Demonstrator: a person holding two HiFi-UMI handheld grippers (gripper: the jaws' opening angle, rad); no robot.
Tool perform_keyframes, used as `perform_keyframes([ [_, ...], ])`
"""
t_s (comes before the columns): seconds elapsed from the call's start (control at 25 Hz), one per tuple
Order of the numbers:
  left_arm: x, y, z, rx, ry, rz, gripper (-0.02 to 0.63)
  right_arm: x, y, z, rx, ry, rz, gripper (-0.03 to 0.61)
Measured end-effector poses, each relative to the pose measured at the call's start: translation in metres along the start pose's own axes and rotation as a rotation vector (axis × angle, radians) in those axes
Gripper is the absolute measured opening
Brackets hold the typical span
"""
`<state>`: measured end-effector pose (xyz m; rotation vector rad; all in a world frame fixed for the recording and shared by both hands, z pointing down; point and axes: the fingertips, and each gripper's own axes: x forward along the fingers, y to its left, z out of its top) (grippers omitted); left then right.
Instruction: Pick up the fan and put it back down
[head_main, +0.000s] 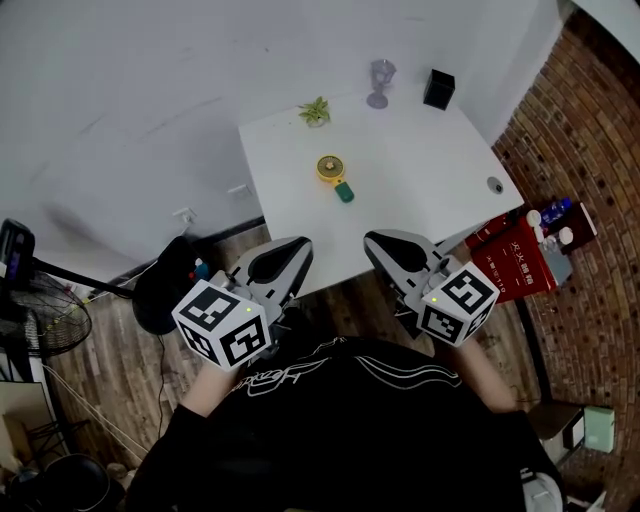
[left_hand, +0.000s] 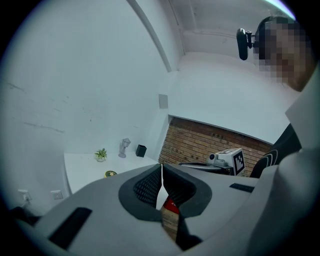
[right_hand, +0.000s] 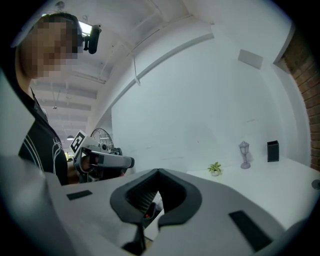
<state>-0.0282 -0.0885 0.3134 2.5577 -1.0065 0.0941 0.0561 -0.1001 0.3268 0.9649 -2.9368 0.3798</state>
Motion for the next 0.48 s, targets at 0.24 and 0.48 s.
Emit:
perform_keyframes([
  [0.24, 0.0055, 0.0015, -0.0005, 0.012, 0.017, 0.001, 0.034, 0.0018, -0.0048, 0.0001, -0.005, -0.001, -0.005, 0.002],
  [0.48, 0.0094, 0.0067, 0.0003, 0.022, 0.025, 0.005, 0.034, 0.0068, -0.0092, 0.0025, -0.005, -0.01, 0.001, 0.002],
])
